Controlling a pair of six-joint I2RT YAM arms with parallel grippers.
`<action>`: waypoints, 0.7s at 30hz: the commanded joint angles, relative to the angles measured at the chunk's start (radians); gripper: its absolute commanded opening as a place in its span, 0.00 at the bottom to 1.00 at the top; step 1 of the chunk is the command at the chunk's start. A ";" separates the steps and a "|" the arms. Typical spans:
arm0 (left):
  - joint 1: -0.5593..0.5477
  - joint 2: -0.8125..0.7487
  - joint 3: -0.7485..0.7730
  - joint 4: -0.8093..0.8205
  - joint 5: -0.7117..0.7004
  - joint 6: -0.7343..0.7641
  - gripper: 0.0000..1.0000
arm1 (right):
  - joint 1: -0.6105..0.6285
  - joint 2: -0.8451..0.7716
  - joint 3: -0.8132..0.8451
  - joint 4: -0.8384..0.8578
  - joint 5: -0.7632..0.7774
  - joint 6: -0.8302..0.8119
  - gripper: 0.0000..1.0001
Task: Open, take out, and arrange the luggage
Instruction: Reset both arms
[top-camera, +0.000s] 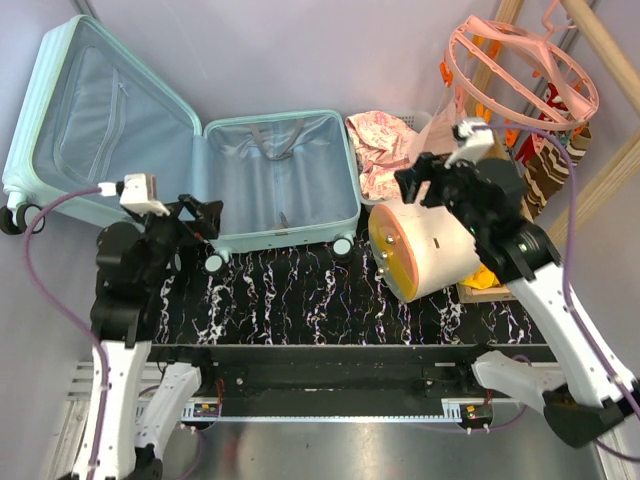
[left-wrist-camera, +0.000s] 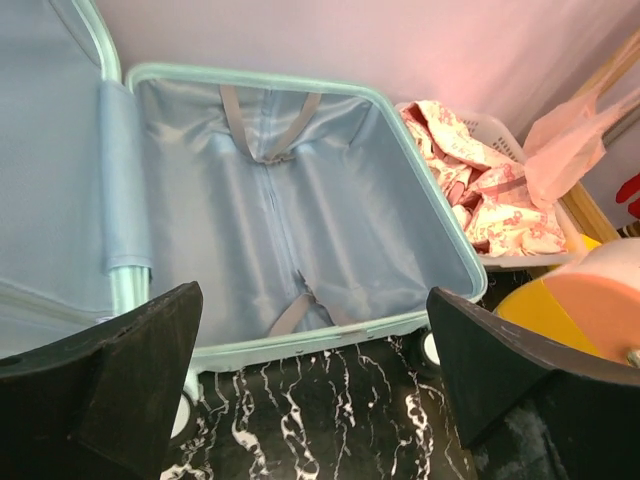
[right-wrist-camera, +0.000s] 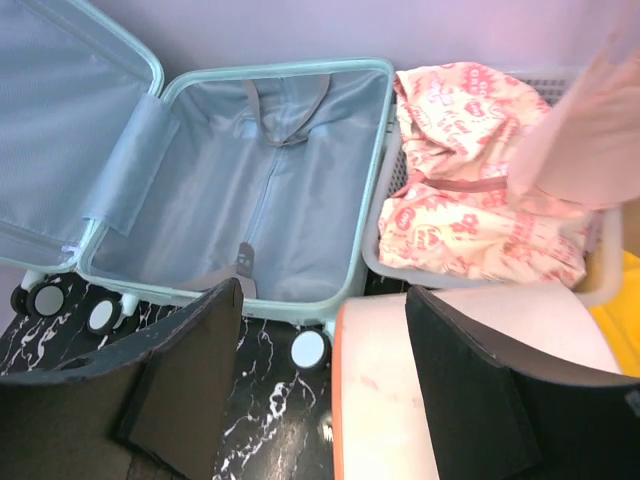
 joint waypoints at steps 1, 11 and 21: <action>0.005 -0.117 0.068 -0.134 -0.010 0.090 0.99 | -0.004 -0.180 -0.110 0.007 0.125 0.012 0.76; 0.003 -0.280 0.032 -0.179 -0.072 0.050 0.99 | -0.004 -0.413 -0.314 0.074 0.290 -0.041 0.78; 0.003 -0.281 0.049 -0.202 -0.075 0.049 0.99 | -0.004 -0.422 -0.345 0.083 0.300 -0.040 0.78</action>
